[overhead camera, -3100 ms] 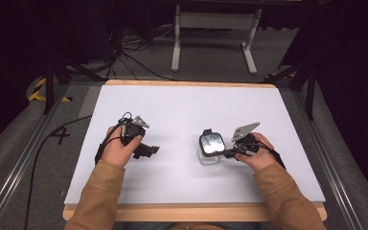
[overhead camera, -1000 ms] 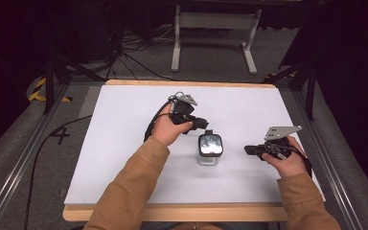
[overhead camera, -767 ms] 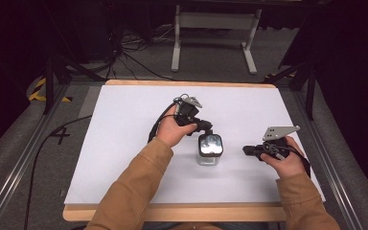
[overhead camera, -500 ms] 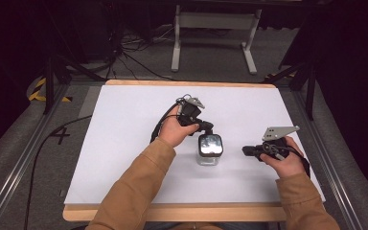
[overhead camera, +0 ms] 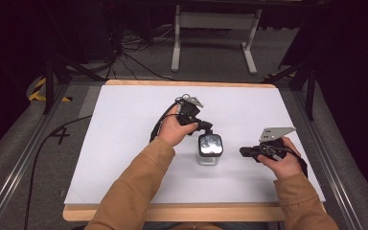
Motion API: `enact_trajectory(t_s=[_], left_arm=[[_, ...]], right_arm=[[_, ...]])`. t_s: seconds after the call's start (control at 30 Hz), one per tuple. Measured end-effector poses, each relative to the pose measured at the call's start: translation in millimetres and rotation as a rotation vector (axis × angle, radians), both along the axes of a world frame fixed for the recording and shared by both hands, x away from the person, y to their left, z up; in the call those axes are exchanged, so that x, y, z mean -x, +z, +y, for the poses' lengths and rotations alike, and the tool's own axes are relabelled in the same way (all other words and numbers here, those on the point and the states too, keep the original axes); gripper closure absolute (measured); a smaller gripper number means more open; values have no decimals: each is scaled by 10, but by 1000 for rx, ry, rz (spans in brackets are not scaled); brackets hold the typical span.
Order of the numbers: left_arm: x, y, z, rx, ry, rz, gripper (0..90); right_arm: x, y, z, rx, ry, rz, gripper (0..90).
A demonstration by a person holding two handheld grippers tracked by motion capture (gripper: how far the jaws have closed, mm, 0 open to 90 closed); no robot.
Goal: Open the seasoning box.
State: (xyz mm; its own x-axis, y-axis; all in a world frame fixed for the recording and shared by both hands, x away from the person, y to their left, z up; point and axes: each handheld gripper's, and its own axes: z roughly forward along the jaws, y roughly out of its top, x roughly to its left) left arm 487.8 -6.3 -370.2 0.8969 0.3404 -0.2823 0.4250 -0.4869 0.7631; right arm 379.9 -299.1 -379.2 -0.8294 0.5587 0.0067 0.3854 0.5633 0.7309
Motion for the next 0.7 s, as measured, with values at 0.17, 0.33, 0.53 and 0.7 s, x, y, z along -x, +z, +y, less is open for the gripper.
enact_trajectory(t_s=[0.17, 0.33, 0.53, 0.7], left_arm=[[2, 5, -8, -3, 6, 2, 898], [2, 16, -15, -13, 10, 11, 898], [-10, 15, -15, -15, 9, 14, 898], [-21, 8, -11, -10, 7, 19, 897]], right_arm=[[16, 5, 57, 3, 17, -6, 864], [35, 19, 121, 3, 37, -16, 866], [62, 26, 222, 0, 70, -24, 873], [88, 34, 310, -8, 100, -27, 881]])
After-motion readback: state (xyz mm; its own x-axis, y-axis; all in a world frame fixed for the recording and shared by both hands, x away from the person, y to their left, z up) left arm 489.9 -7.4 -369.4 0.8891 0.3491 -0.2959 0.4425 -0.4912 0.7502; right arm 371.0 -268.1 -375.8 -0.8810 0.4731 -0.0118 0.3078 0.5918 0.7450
